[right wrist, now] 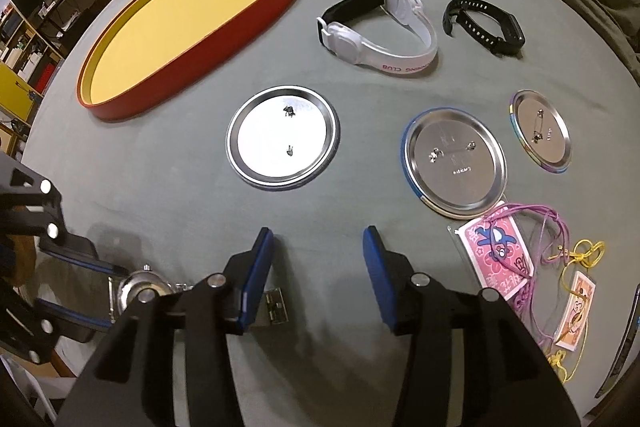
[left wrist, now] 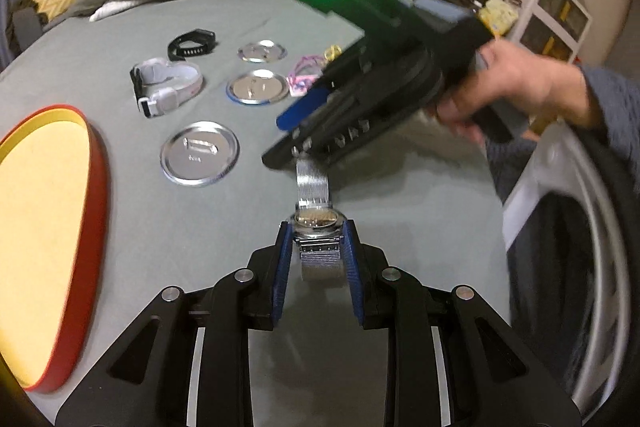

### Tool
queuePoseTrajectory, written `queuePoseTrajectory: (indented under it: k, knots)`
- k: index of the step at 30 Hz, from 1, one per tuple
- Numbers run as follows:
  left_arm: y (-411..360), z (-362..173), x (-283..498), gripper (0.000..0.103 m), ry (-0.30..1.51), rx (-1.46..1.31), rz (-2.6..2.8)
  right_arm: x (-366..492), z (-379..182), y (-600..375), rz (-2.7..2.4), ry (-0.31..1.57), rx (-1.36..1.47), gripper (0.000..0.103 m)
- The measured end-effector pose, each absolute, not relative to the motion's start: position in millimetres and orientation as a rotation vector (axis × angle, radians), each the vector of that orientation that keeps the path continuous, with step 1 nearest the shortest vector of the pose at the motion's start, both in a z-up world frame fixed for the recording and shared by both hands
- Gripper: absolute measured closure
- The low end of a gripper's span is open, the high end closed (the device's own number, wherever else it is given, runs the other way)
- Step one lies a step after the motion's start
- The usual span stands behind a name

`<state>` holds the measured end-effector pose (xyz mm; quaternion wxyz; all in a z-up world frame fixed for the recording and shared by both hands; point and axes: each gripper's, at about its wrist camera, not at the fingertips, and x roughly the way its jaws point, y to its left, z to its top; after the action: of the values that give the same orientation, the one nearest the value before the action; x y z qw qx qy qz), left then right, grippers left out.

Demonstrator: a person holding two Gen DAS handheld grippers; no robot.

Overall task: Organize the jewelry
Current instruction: 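Lower the watch onto the bed and open the left tool while the right tool releases the badge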

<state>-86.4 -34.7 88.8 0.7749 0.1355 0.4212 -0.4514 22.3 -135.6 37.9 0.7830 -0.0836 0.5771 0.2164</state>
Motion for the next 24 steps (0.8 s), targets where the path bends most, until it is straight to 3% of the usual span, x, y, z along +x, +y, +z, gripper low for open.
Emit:
queuePoseTrajectory:
  k: [3, 5, 8, 11, 13, 19, 21, 24]
  knots:
    - [-33, 77, -87, 0.076, 0.935, 0.318, -0.978, 22, 38, -140, 0.464, 1.245, -0.180, 0.059]
    - [-34, 65, -89, 0.061, 0.941, 0.371, -0.961, 23, 39, -140, 0.462, 1.244, -0.179, 0.059]
    - [-38, 52, -90, 0.048, 0.953, 0.410, -0.940, 22, 39, -142, 0.459, 1.244, -0.182, 0.059]
    - [-37, 50, -94, 0.028, 0.922, 0.383, -0.977, 21, 39, -142, 0.462, 1.244, -0.187, 0.047]
    - [-36, 50, -95, 0.021, 0.906, 0.387, -0.966, 19, 37, -140, 0.462, 1.245, -0.202, 0.047]
    - [-30, 55, -91, 0.010, 0.881, 0.351, -0.929, 18, 36, -132, 0.459, 1.244, -0.212, 0.045]
    - [-27, 59, -89, 0.007, 0.866, 0.328, -0.901, 18, 35, -123, 0.453, 1.239, -0.225, 0.020]
    - [-28, 64, -84, 0.006, 0.860, 0.299, -0.865, 17, 36, -119, 0.446, 1.214, -0.252, 0.013]
